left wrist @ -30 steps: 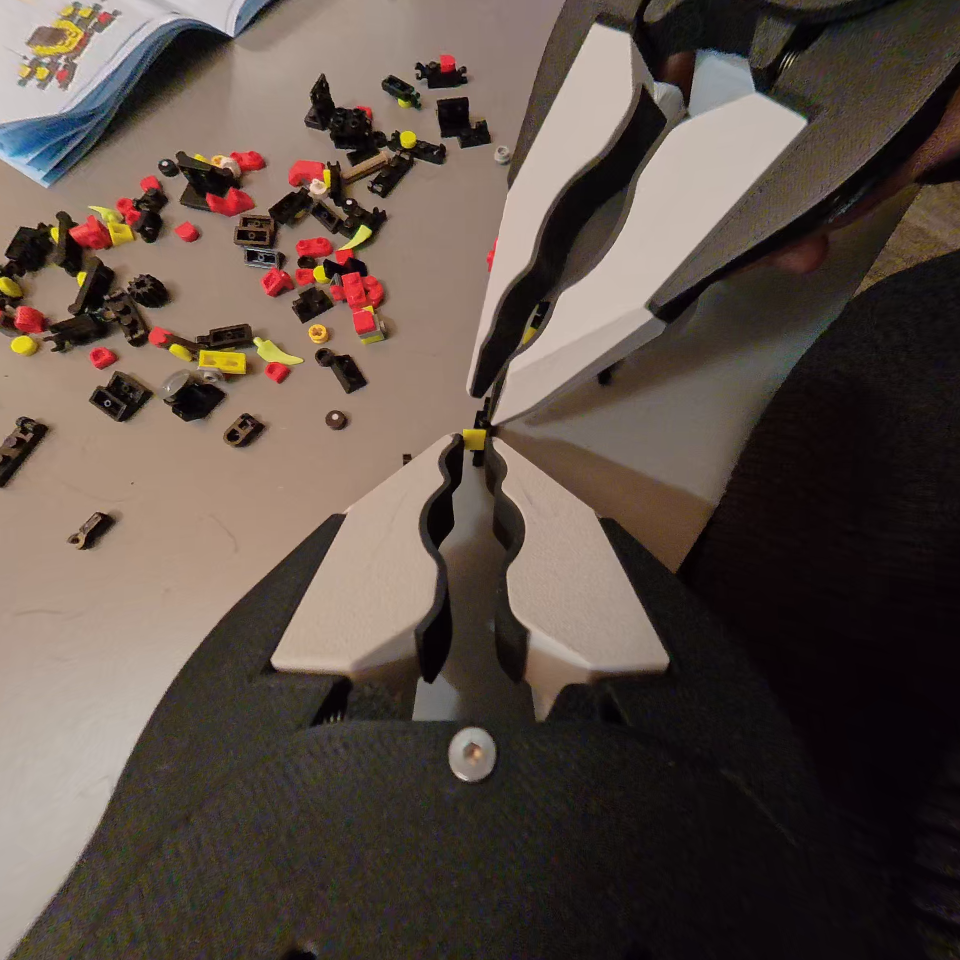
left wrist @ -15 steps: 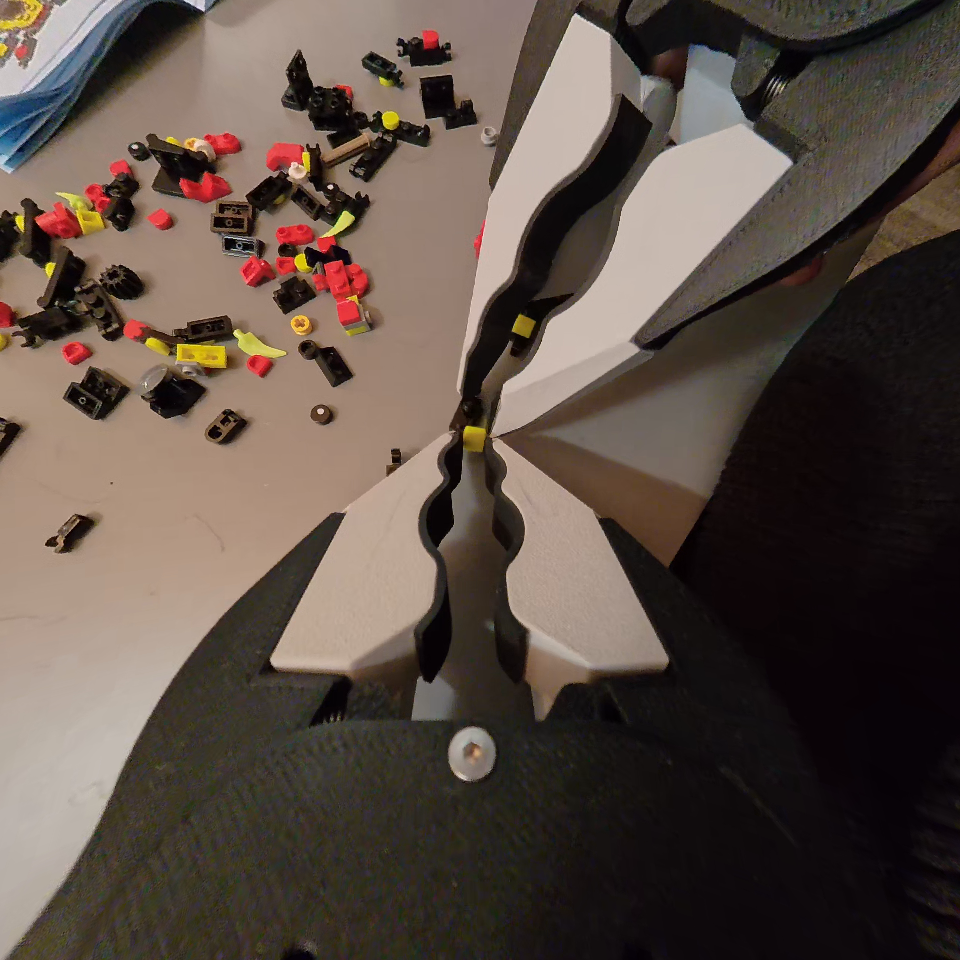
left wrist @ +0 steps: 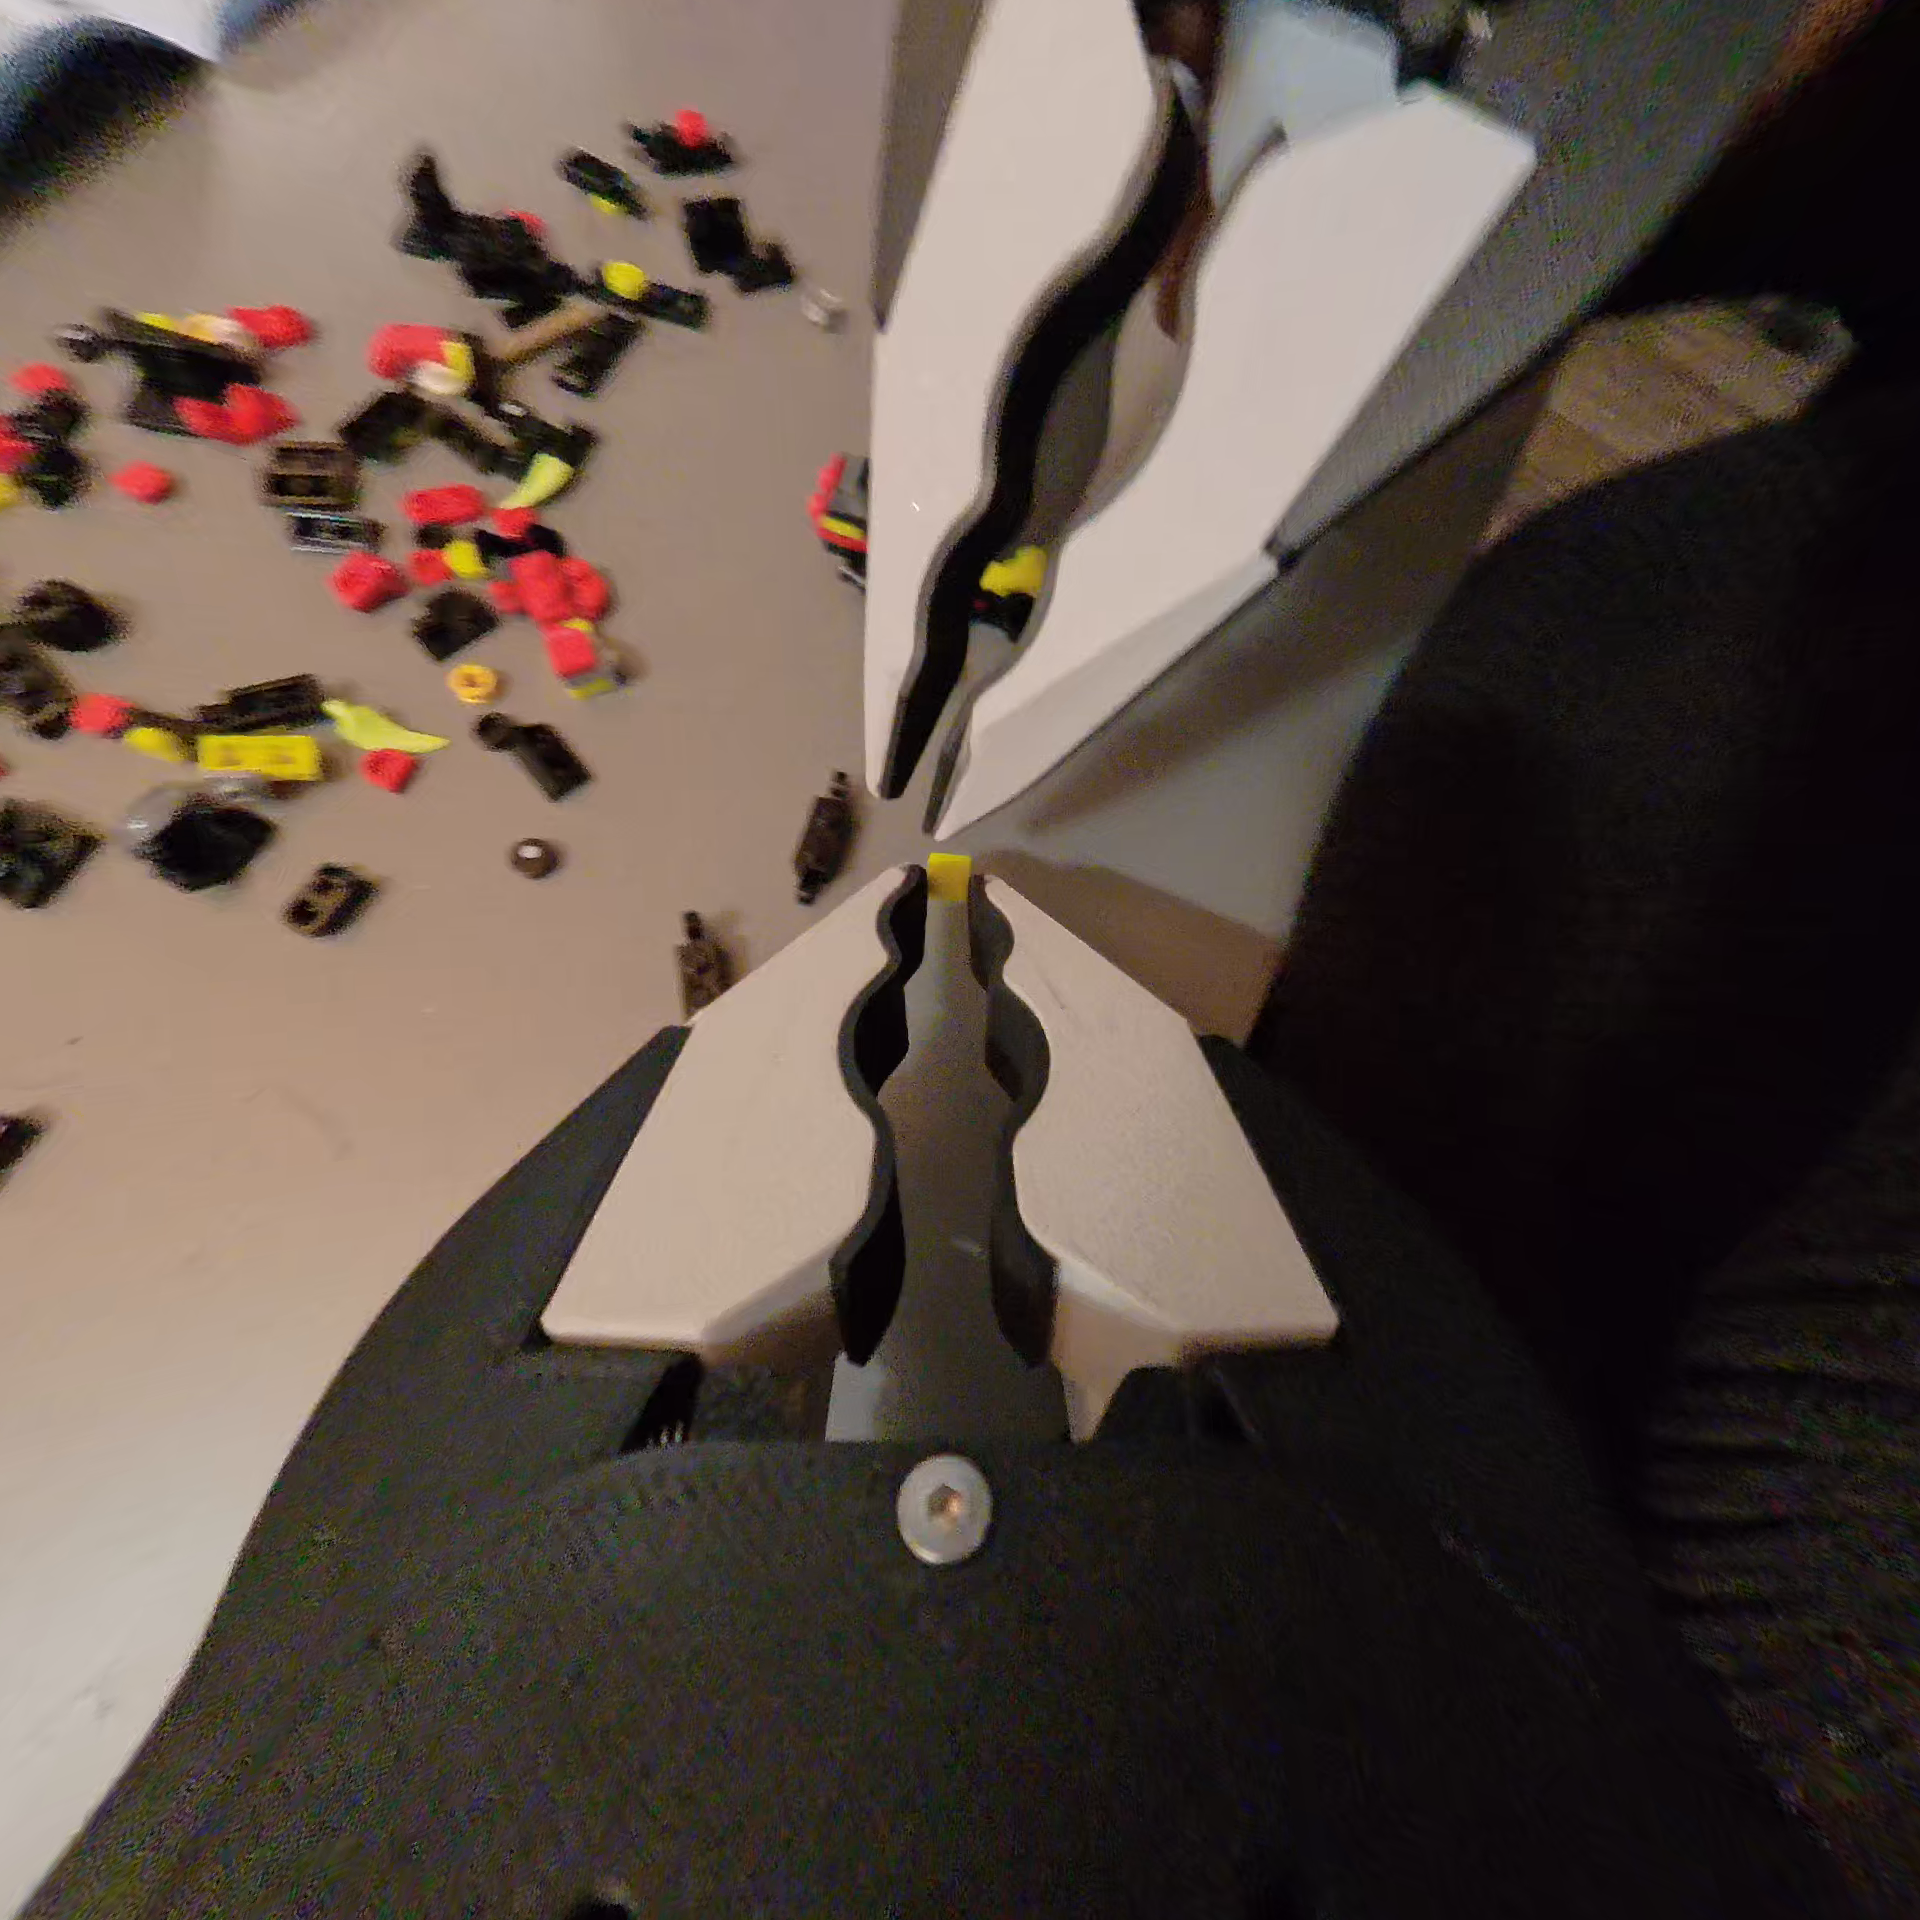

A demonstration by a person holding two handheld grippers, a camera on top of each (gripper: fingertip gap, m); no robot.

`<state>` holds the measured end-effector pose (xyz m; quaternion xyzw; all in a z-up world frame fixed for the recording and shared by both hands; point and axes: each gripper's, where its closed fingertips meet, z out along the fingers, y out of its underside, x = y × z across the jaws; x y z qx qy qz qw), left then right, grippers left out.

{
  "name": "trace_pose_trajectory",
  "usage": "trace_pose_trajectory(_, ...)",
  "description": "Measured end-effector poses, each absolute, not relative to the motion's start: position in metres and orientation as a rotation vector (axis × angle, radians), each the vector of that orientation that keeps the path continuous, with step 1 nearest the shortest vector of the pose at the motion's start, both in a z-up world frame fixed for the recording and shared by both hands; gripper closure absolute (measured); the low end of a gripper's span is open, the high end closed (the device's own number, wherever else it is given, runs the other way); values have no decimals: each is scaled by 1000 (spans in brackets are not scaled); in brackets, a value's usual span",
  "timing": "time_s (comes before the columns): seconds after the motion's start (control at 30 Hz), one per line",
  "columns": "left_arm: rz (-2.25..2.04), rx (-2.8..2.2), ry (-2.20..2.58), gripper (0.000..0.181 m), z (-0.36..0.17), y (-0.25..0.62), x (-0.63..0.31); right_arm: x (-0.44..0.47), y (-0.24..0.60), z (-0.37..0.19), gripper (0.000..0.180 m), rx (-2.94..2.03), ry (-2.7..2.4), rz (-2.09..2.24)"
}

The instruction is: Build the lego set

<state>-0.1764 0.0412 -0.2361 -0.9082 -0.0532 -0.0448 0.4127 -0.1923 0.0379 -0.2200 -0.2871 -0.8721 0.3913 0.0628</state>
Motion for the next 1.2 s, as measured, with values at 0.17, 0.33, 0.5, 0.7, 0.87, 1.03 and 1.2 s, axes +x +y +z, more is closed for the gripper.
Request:
trace_pose_trajectory(0.17, -91, -2377, -15, 174, -251, 33, -165, -191, 51, -220, 174, -856, -2634, 1179)
trace_pose_trajectory(0.33, -99, -2376, -26, 171, -250, 34, -165, -190, 47, -218, 174, -879, -2636, 1235)
trace_pose_trajectory(0.5, -82, -2387, -18, 165, -252, 32, -166, -180, 41, -227, 172, -783, -2685, 1206)
trace_pose_trajectory(0.7, -141, -2345, -52, 168, -241, 26, -170, -168, 30, -240, 166, -531, -2761, 1099)
trace_pose_trajectory(0.87, -166, -2298, -121, 171, -233, 24, -177, -167, 22, -240, 165, -445, -2768, 1097)
trace_pose_trajectory(1.03, -122, -2307, -163, 171, -237, 22, -185, -176, 24, -243, 172, -405, -2758, 1009)
trace_pose_trajectory(1.2, -118, -2321, -183, 171, -240, 21, -186, -172, 24, -245, 172, -368, -2802, 995)
